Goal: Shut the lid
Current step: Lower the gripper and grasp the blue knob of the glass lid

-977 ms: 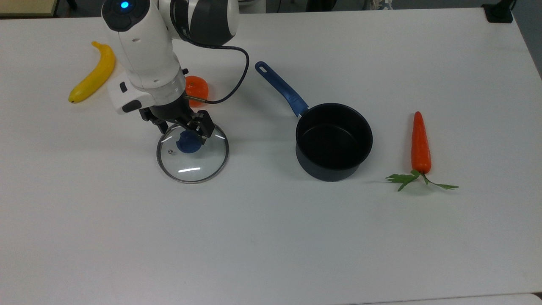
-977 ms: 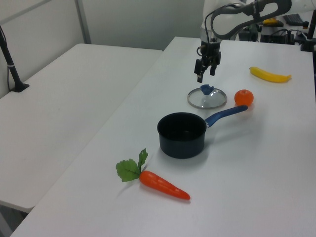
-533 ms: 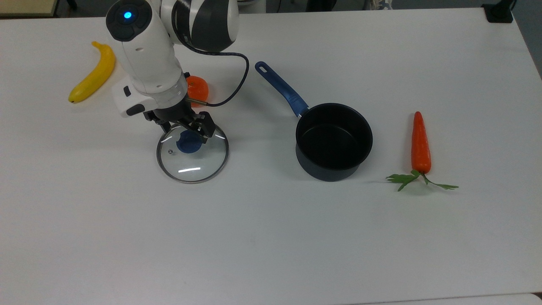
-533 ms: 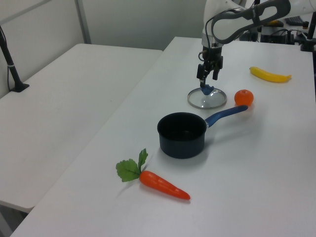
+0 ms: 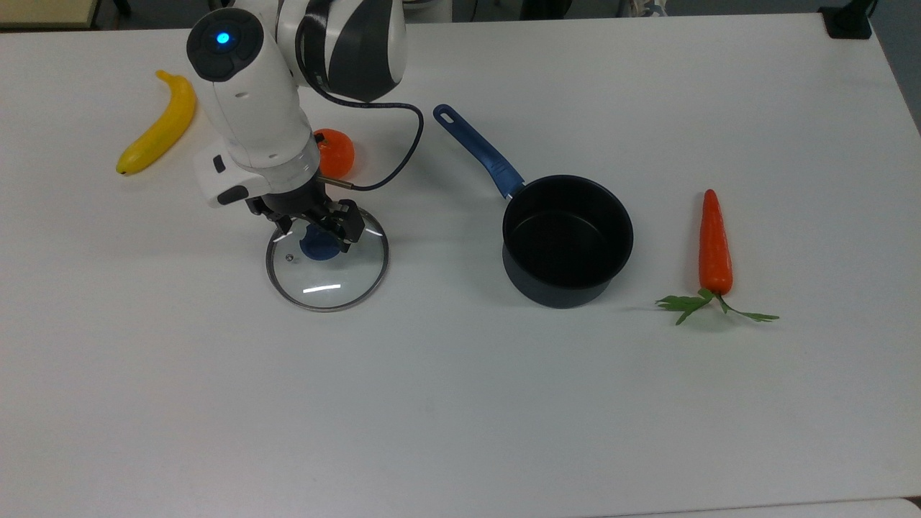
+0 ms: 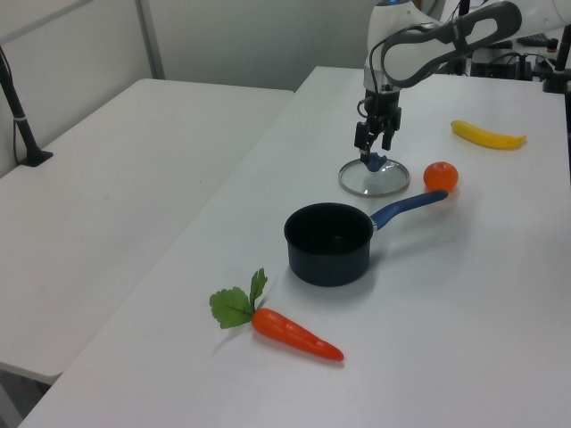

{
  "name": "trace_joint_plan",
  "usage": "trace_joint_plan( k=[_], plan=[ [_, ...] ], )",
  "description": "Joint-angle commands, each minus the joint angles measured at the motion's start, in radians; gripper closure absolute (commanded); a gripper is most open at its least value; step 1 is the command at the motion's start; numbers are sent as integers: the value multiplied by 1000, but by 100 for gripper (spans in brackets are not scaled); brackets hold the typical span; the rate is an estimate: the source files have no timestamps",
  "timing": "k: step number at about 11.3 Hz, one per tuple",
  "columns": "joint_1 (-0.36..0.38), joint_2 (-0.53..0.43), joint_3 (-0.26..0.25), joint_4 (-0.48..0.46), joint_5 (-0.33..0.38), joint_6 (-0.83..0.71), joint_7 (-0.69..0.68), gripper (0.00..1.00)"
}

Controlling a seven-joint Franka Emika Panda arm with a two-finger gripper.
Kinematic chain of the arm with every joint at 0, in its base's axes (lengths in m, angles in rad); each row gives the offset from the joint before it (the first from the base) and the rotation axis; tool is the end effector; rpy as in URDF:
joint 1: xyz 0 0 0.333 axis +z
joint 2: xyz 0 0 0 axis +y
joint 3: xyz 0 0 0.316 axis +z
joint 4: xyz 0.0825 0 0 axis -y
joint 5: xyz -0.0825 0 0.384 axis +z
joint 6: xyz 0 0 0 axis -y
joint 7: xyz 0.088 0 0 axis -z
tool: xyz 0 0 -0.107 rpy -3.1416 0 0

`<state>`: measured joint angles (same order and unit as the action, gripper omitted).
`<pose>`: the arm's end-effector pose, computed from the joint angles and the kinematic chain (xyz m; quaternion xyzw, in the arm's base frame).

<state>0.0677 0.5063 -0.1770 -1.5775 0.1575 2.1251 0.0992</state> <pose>0.6911 -0.0517 0.3539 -0.9906 0.1316 -0.0254 0.0254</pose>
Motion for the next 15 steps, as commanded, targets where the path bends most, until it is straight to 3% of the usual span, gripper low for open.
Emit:
trace_joint_plan(
  k=[1,9,12,15],
  plan=[
    [12,-5,-6,-19,4,26,16,10],
    [29,12,-7,-21,-4,24,14,27],
    [29,12,-7,-19,-4,26,17,43],
    [29,12,-7,-18,-4,26,24,49]
  ],
)
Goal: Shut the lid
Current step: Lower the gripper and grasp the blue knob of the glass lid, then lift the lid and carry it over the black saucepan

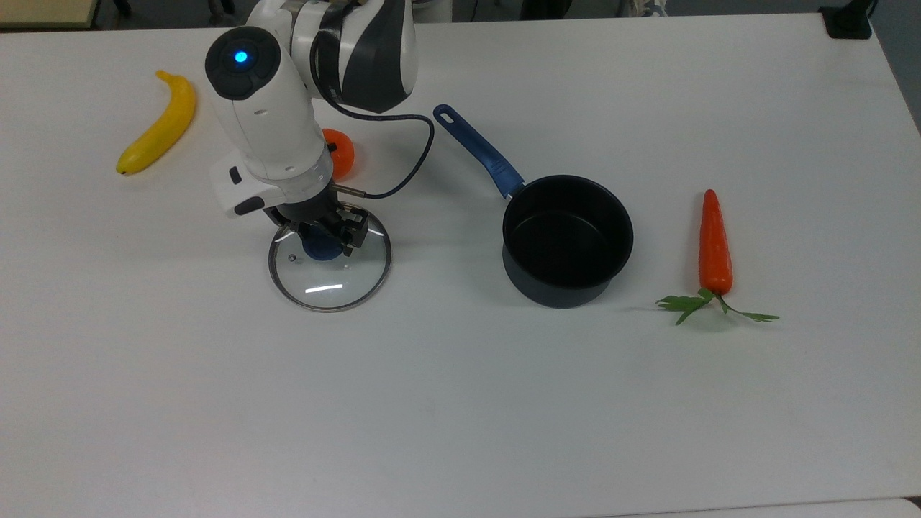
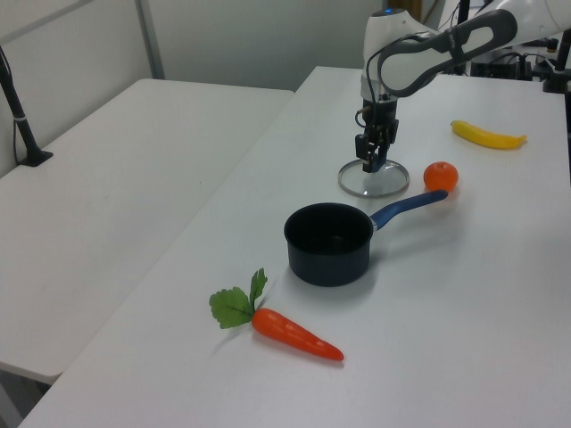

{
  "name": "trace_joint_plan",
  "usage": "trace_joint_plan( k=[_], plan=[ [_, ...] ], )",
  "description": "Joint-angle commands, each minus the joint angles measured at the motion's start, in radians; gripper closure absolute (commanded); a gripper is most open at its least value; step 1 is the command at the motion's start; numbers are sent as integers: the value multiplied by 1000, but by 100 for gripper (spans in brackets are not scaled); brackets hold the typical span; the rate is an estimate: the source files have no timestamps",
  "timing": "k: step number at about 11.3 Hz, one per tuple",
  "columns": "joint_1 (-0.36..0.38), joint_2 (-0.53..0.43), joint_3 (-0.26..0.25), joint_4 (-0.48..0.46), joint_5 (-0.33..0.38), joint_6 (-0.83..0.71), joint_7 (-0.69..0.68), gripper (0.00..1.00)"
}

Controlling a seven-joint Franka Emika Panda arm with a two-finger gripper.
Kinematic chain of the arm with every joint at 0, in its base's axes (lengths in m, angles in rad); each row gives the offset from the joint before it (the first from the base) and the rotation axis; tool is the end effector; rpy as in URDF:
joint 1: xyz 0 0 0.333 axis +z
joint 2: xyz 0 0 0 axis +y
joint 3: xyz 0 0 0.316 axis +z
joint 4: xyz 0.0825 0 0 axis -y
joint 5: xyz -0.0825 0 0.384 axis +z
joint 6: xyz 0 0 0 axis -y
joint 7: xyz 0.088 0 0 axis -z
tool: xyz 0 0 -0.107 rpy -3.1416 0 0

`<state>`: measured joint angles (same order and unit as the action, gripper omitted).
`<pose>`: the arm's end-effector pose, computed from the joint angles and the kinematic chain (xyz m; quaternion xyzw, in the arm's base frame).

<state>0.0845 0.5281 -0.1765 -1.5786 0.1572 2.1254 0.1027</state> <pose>0.6919 -0.0399 0.3384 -0.9918 0.1251 -0.0141 0.0233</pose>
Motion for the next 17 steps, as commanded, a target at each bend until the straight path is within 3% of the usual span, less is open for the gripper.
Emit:
trace_joint_plan(
  k=[1,7,11,13,17],
  plan=[
    [12,-11,-8,-17,-4,24,20,52],
    [9,-66,-14,-6,-21,7,77,55],
    [17,-118,-14,123,-21,-322,89,55],
    [29,-146,-1,132,-19,-371,165,55],
    [185,-145,-3,187,-24,-366,282,54]
  ],
)
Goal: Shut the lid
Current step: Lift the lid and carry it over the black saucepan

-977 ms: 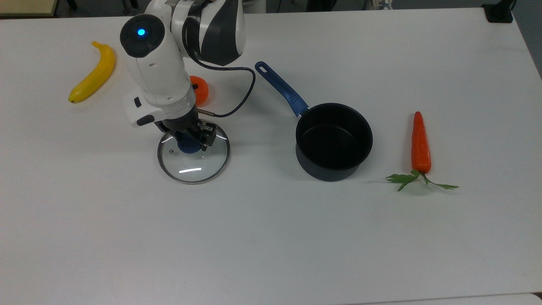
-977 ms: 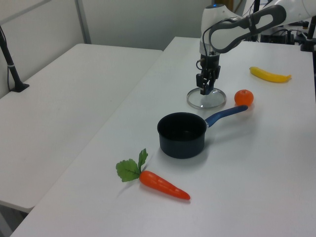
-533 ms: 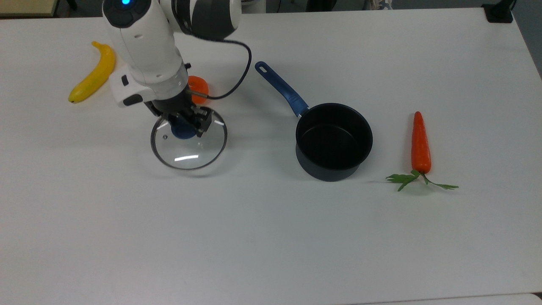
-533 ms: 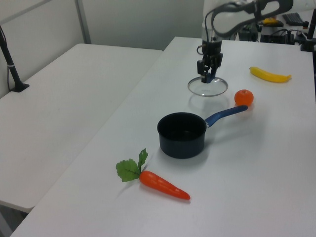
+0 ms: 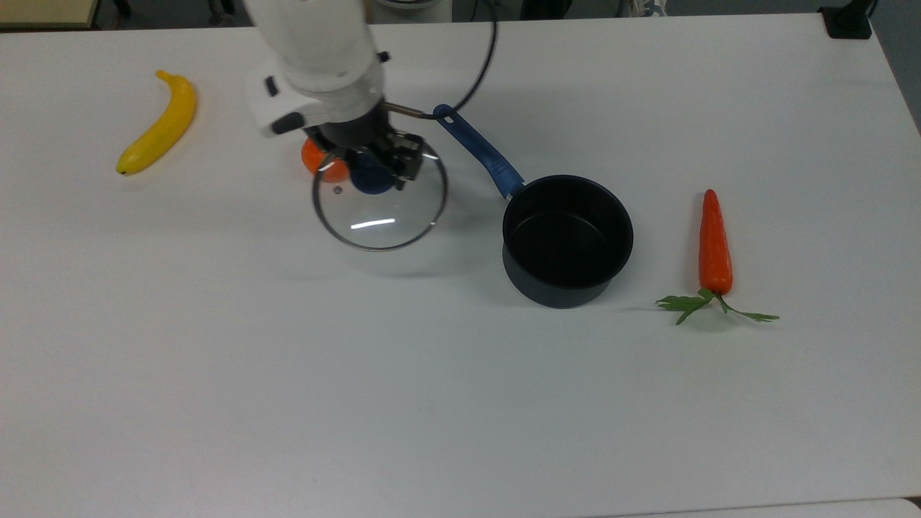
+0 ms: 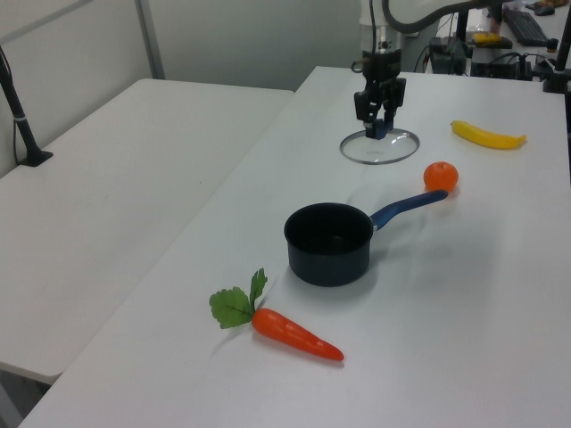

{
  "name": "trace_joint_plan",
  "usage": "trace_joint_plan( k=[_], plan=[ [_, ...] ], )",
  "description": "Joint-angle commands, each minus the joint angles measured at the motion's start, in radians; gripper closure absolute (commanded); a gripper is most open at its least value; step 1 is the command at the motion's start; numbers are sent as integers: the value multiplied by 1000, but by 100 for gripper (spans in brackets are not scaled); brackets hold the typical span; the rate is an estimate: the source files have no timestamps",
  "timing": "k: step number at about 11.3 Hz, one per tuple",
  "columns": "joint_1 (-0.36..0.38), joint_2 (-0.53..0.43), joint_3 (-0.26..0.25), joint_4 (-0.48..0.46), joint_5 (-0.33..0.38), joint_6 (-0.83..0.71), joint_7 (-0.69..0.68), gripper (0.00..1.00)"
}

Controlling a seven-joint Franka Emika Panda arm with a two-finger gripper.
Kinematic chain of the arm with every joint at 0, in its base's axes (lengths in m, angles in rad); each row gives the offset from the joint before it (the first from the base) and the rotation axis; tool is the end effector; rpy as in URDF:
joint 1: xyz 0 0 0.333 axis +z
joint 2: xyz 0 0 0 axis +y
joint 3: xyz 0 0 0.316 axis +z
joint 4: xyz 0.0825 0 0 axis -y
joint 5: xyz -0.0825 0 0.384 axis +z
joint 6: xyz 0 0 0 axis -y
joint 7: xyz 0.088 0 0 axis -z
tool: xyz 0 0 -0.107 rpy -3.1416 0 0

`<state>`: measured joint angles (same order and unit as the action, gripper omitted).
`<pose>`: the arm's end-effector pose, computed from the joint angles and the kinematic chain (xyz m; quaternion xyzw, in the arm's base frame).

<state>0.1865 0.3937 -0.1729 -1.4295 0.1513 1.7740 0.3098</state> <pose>0.6712 0.0400 0.4693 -0.9863 0.1584 0.0278 0.0366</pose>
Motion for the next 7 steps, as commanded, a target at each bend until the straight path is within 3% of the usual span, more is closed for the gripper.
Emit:
trace_joint_plan(
  k=[1,7],
  plan=[
    [118,-7,-8,46,-19,-4,87,54],
    [275,85,-7,73,-73,143,170,54]
  ],
)
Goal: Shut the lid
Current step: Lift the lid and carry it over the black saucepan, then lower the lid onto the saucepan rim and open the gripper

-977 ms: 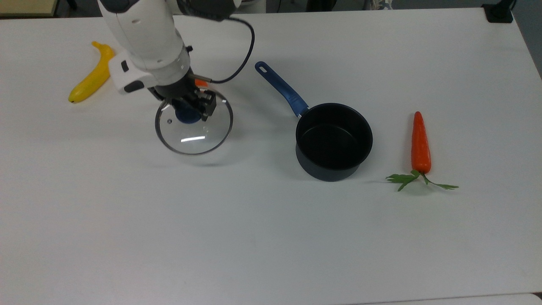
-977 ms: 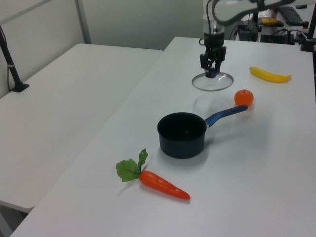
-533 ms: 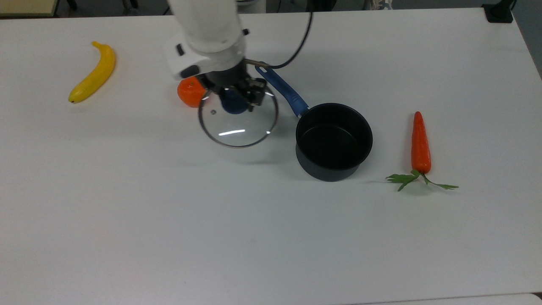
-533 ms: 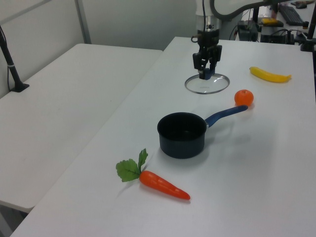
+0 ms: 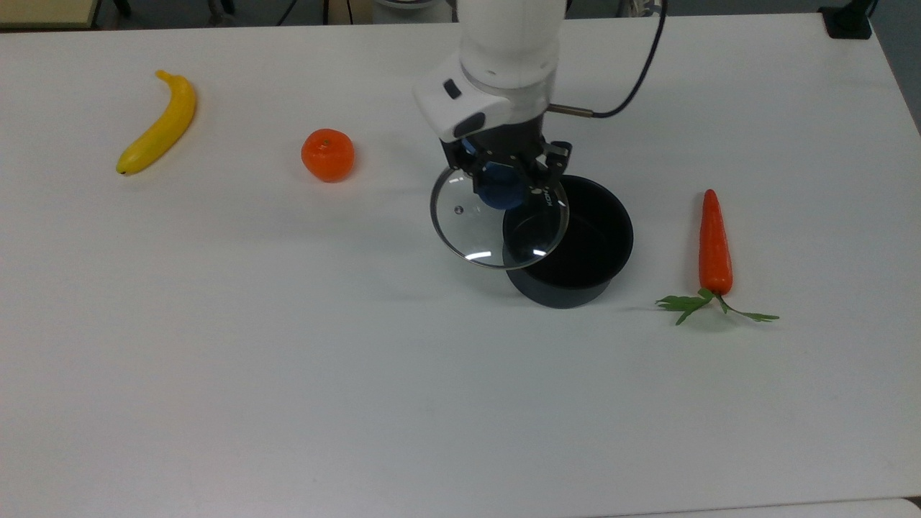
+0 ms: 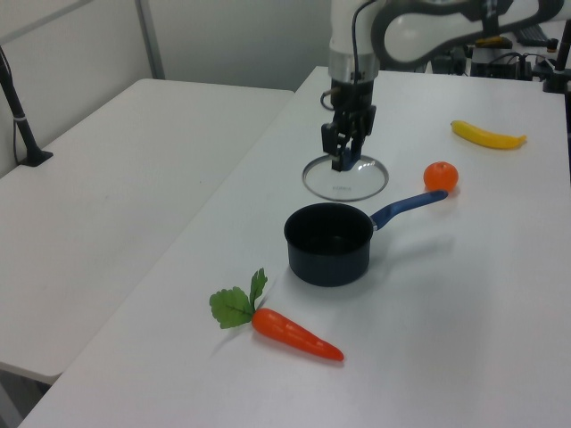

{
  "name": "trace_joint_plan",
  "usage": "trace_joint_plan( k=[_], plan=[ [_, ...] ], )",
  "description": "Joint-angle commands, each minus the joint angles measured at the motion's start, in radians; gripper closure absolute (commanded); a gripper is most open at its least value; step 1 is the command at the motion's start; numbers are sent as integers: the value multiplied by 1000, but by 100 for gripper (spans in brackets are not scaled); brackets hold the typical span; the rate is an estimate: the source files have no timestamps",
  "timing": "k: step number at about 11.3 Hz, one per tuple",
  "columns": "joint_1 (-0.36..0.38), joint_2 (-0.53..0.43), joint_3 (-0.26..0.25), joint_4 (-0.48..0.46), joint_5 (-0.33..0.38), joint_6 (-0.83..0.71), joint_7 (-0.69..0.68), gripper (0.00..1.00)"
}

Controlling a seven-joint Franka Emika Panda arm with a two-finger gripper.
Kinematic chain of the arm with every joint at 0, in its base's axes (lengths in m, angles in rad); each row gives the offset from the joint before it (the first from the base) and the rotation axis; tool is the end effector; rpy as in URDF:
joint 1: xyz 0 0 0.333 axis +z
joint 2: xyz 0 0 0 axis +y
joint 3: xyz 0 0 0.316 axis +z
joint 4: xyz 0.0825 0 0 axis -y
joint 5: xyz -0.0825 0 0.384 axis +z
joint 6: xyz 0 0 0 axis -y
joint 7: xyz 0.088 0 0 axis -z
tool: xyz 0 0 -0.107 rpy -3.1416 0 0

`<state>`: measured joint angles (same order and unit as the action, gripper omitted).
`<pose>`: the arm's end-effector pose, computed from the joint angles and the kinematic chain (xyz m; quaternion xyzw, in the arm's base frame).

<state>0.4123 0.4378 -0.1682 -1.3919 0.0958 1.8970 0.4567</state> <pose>0.6678 0.1946 0.4681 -0.9931 0.1106 -0.0308 0.0226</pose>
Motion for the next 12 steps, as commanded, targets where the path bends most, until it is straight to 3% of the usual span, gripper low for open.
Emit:
trace_joint_plan(
  k=[1,12],
  plan=[
    [58,45,-10,37,-16,22,23,54],
    [128,104,-8,37,-14,99,63,54]
  ],
)
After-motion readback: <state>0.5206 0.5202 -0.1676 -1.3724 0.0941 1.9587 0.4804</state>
